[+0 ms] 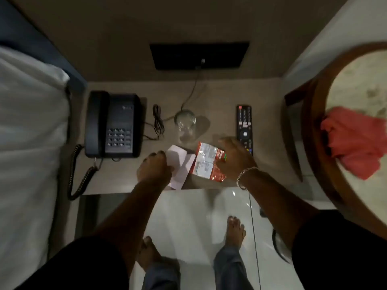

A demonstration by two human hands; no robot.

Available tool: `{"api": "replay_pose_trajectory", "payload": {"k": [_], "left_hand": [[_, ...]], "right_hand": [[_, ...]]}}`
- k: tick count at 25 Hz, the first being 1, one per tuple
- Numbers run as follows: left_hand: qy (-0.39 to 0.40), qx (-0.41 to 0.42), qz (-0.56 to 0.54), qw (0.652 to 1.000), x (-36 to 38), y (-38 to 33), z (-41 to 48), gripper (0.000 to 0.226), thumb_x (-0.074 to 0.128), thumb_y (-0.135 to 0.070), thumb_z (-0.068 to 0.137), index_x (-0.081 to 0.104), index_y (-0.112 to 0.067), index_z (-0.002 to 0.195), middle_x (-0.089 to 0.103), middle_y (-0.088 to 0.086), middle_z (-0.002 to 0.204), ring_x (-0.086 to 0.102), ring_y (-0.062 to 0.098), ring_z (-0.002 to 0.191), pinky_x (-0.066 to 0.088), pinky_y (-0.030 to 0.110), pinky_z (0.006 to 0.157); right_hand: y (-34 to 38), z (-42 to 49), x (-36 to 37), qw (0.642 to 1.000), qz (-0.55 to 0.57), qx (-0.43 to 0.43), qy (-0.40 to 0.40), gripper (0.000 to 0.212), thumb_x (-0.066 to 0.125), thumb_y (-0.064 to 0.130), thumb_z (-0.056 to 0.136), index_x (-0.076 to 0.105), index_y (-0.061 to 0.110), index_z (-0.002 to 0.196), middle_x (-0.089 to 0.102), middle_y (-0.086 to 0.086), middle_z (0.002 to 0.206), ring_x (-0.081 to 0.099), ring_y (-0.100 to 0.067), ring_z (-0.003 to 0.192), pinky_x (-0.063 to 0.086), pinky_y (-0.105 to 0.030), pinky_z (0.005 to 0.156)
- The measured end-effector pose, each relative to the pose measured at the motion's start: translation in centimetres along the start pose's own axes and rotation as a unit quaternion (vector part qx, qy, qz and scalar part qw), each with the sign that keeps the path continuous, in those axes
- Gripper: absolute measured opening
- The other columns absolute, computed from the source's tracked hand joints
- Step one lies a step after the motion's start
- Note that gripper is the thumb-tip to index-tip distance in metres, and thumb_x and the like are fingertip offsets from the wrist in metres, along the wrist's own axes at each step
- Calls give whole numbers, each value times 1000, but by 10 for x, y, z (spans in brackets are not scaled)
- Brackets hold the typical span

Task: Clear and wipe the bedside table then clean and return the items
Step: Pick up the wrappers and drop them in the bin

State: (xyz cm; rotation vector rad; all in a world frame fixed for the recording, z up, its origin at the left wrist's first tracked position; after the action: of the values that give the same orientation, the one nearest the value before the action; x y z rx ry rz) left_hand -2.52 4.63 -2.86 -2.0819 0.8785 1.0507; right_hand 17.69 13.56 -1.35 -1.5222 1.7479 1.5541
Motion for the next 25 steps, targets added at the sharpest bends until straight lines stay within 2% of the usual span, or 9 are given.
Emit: {"api": "replay_pose_trajectory", "payload": {"k": [4,7,11,14,16,18,20,22,25], "left_hand": [[-48,3,-18,999,18,-13,13,66,76,-23,77,43,-8,132,53,20,128,55,39,114,51,46,90],[-55,-51,-110,991,17,-9,12,53,75,-21,76,53,-6,121,65,17,120,61,36,107,50,39,87],[-31,-95,-274,957,14,-17,-13,28,68,-21,84,64,-5,107,68,17,111,62,29,92,54,34,77],[29,-60,-341,938,26,-55,-47,22,65,-17,88,64,-3,105,68,15,108,64,30,94,53,34,73],[71,-34,-339,937,39,-89,-66,20,61,-16,91,62,-7,109,66,9,109,63,28,98,51,31,76],[118,16,-314,942,56,-135,-87,17,59,-16,92,61,-12,109,66,4,108,63,22,94,53,23,72],[155,85,-278,944,77,-180,-109,10,61,-16,91,62,-18,100,67,-5,93,64,9,80,50,9,56],[187,151,-233,943,110,-226,-137,5,66,-18,87,64,-19,92,64,-14,81,61,-2,71,46,4,49],[221,192,-165,942,163,-276,-175,13,69,-27,84,69,-14,89,68,-6,85,65,9,73,45,6,53]], "right_hand": [[-2,22,28,992,-116,-50,-18,65,69,22,77,40,13,135,44,-10,140,39,-29,130,33,-39,107],[-3,23,32,990,-132,-42,-37,62,68,21,76,43,15,133,54,-12,131,48,-32,121,38,-41,99],[-26,-9,13,994,-4,30,-106,35,58,25,81,57,16,115,67,-13,111,62,-35,101,46,-42,91],[-70,-67,-5,963,153,129,-183,25,55,32,84,66,11,91,75,-10,97,70,-25,84,56,-36,75],[-104,-111,-17,921,220,218,-235,19,62,29,84,67,10,86,76,-8,91,66,-14,72,53,-24,62],[-144,-163,-21,873,274,301,-269,20,65,31,84,67,13,90,75,-5,89,63,-7,70,48,-15,60],[-179,-212,-15,817,340,359,-296,23,65,36,84,68,16,95,74,-4,94,68,-11,79,57,-28,69],[-214,-270,-8,717,416,424,-365,24,69,32,81,68,18,101,73,-4,101,70,-18,88,59,-41,78],[-250,-333,-2,556,498,497,-444,28,72,24,80,67,13,105,71,-5,103,69,-16,85,57,-32,73]]}}
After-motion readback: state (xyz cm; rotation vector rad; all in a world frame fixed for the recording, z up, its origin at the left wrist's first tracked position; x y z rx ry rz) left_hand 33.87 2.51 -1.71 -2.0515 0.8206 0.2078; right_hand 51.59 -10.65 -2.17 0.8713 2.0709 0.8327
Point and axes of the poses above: each hand's wrist, its own z-axis towards the middle knuckle, its own x-axis out of the palm, y = z × x, the point moved 6 cm from there along z, towards the middle knuckle
